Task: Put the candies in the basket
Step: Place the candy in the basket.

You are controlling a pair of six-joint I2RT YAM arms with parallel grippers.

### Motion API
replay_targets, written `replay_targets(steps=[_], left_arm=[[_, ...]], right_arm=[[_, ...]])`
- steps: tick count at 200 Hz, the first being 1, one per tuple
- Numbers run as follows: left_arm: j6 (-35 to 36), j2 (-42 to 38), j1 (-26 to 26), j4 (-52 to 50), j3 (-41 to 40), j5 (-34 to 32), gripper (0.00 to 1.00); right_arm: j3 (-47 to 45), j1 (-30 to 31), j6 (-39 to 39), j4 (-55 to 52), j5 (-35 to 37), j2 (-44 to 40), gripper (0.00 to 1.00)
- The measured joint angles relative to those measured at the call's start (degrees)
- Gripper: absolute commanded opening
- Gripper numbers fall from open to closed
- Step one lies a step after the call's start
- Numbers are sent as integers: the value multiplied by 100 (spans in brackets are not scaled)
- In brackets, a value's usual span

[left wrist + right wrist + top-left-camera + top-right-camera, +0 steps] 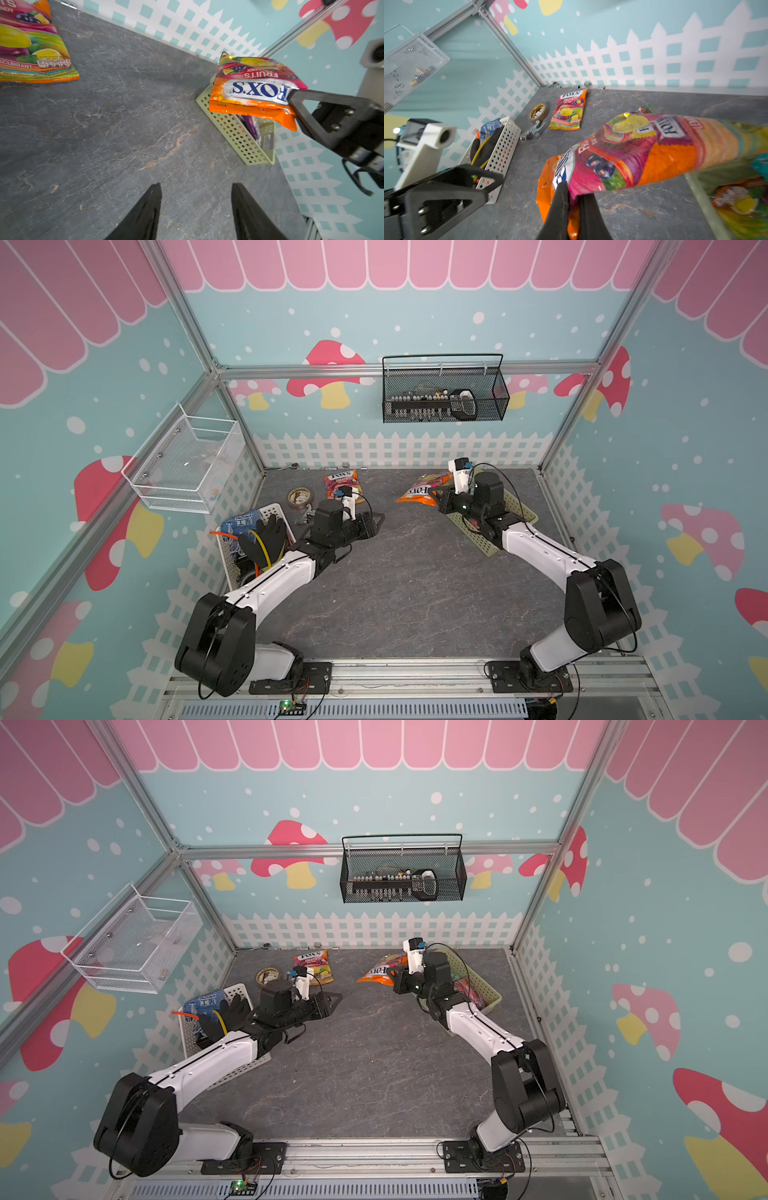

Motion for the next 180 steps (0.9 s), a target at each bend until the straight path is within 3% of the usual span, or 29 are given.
replay_targets(steps=[75, 107, 180], left_arm=[[350, -1604, 345, -1021, -992, 509, 85], [402, -1937, 374, -1401, -1139, 662, 93], [470, -2122, 374, -1593, -1139, 728, 99]], right_arm=[[-232, -1154, 28, 109, 776, 39, 0], [-142, -1314, 28, 205, 782, 407, 0], [157, -1381, 37, 354, 734, 1235, 0]])
